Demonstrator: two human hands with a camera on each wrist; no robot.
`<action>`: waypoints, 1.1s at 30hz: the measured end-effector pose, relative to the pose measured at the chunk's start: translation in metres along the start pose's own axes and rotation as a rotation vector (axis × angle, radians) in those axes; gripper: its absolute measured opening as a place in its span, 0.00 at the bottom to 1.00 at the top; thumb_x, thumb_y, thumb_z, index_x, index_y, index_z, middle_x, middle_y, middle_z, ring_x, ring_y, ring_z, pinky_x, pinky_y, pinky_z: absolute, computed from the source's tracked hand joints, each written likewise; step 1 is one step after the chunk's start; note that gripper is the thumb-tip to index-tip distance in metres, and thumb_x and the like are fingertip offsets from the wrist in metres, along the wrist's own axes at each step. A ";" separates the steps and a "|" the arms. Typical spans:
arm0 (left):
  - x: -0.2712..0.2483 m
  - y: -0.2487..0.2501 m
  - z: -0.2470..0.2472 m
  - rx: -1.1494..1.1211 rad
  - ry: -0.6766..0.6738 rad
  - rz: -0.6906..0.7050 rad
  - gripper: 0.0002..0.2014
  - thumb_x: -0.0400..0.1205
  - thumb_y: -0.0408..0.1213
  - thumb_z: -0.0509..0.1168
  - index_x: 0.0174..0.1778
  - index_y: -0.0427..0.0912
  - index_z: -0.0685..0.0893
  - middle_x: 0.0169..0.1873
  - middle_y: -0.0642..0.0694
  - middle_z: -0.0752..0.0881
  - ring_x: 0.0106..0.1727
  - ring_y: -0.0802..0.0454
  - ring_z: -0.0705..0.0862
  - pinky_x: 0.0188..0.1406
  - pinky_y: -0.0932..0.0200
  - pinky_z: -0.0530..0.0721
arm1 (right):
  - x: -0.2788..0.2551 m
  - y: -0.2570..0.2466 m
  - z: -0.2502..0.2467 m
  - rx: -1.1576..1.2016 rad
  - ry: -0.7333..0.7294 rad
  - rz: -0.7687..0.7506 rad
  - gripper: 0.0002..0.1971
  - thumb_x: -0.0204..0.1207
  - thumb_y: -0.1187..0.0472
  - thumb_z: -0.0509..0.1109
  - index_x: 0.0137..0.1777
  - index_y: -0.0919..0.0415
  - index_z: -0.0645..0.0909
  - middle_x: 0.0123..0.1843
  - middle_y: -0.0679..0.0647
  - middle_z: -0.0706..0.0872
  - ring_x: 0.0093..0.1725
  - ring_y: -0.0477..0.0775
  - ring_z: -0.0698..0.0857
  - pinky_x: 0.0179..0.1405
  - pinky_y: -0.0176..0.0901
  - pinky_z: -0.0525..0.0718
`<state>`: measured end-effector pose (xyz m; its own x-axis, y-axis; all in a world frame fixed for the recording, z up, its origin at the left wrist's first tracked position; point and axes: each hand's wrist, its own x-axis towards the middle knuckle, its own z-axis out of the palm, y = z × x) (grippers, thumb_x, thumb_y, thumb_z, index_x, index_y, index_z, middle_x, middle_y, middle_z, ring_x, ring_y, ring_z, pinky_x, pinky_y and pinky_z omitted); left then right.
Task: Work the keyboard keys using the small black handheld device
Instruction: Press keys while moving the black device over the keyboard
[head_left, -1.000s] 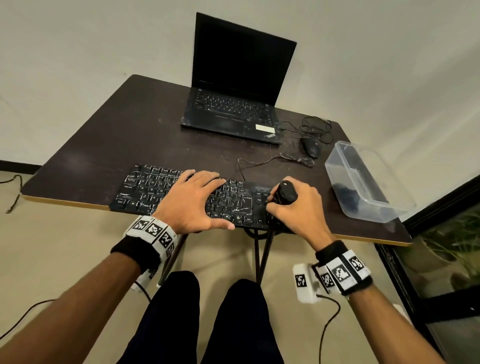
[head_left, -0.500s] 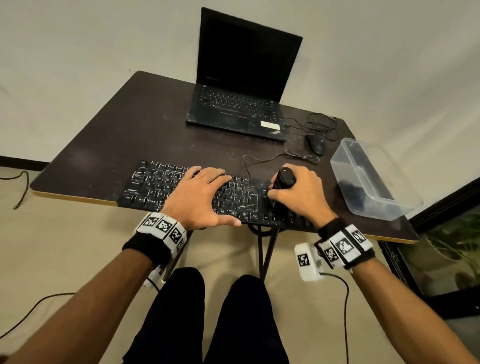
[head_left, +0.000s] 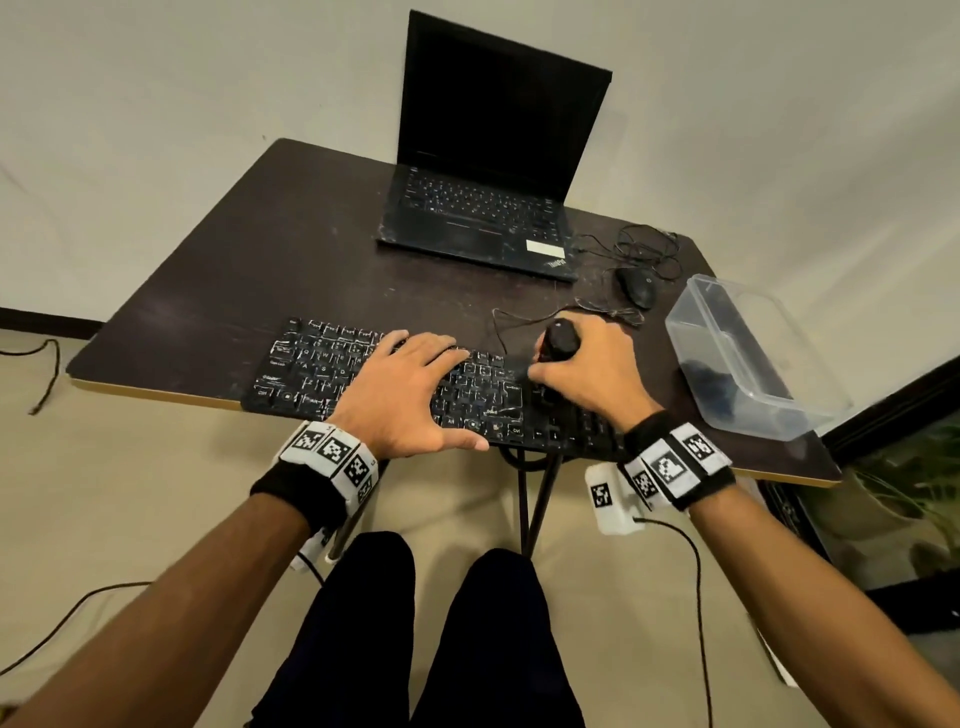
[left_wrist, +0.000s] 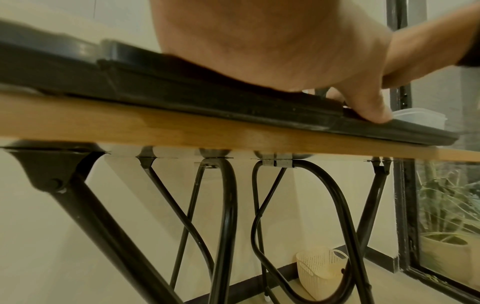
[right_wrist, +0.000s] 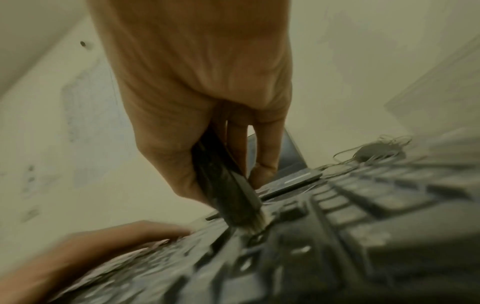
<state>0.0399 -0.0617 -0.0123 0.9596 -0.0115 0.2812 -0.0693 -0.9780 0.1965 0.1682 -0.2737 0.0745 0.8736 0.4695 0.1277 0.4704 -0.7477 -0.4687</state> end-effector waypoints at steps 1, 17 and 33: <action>0.000 0.000 0.001 -0.002 0.000 -0.001 0.67 0.63 0.94 0.44 0.85 0.46 0.75 0.84 0.48 0.75 0.86 0.49 0.71 0.91 0.38 0.56 | -0.004 -0.005 0.004 -0.021 -0.021 -0.052 0.11 0.63 0.52 0.86 0.44 0.50 0.90 0.44 0.45 0.95 0.51 0.54 0.92 0.53 0.45 0.84; 0.000 0.002 -0.001 0.006 -0.020 -0.012 0.69 0.61 0.95 0.42 0.87 0.47 0.72 0.86 0.49 0.72 0.88 0.50 0.67 0.92 0.39 0.54 | 0.019 -0.011 0.000 -0.018 -0.024 0.059 0.15 0.65 0.50 0.87 0.49 0.52 0.91 0.48 0.48 0.94 0.54 0.56 0.92 0.53 0.44 0.84; 0.000 0.000 -0.002 0.023 -0.032 -0.024 0.67 0.63 0.95 0.45 0.88 0.49 0.72 0.87 0.51 0.71 0.89 0.51 0.66 0.93 0.40 0.53 | 0.026 0.013 -0.009 -0.005 -0.002 0.083 0.11 0.66 0.52 0.87 0.42 0.49 0.88 0.46 0.46 0.94 0.54 0.56 0.91 0.53 0.42 0.80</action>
<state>0.0393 -0.0613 -0.0100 0.9691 0.0060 0.2466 -0.0399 -0.9827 0.1808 0.1979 -0.2753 0.0792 0.9092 0.4073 0.0867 0.3974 -0.7861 -0.4734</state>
